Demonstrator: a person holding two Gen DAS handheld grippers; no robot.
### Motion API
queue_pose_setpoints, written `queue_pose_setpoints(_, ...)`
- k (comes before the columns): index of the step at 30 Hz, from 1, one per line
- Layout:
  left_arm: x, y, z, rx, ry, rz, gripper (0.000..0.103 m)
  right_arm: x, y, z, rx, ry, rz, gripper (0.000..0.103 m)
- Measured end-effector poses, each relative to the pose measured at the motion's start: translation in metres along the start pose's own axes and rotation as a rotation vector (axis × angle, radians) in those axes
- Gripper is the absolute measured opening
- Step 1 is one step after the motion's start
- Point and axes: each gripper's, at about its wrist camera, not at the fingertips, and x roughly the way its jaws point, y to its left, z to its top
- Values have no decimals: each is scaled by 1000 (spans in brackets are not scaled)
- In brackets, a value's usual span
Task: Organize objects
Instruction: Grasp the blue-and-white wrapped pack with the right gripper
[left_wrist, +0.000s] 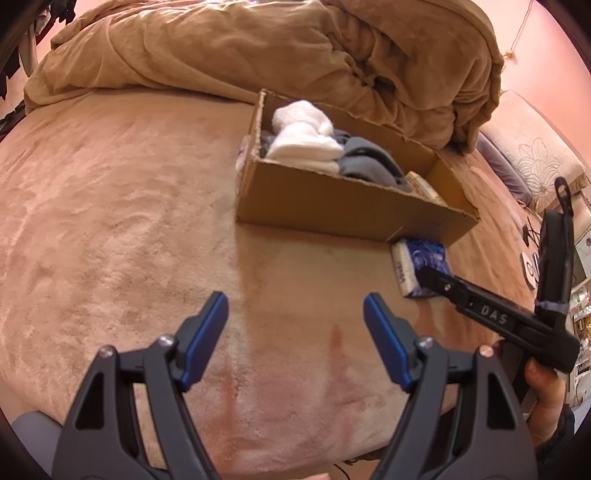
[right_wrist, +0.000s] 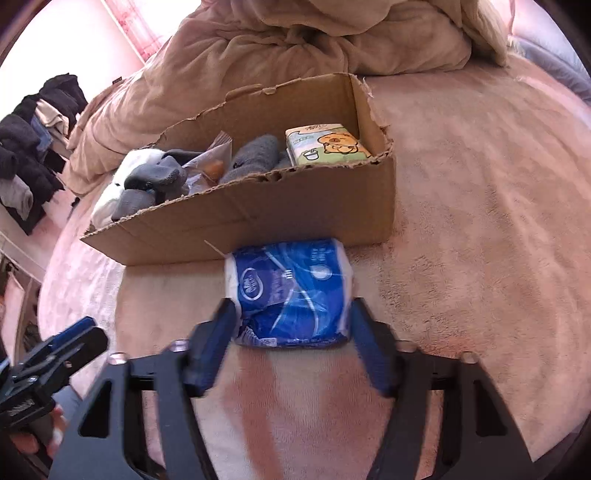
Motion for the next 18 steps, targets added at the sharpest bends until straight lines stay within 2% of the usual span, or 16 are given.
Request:
queue_pose_setpoints(1, -4, 0, 0, -3, -11, -1, 77, -1, 0, 0, -3, -4, -1, 48)
queue_pose_setpoints(2, -8, -1, 0, -5, -20, -2, 77, -2, 1, -1, -8, -12, 9, 33)
queue_pose_setpoints(6, -23, -3, 2, -3, -52, -4, 77, -7, 2, -7, -27, -46, -4, 23)
queue_pose_setpoints(12, -41, -7, 2, 1, -80, -11, 77, -27, 10, -12, -70, -105, -37, 16)
queue_pose_setpoints(18, -59, -17, 3, 35, -101, -24, 77, -55, 18, -12, -102, -143, -55, 15)
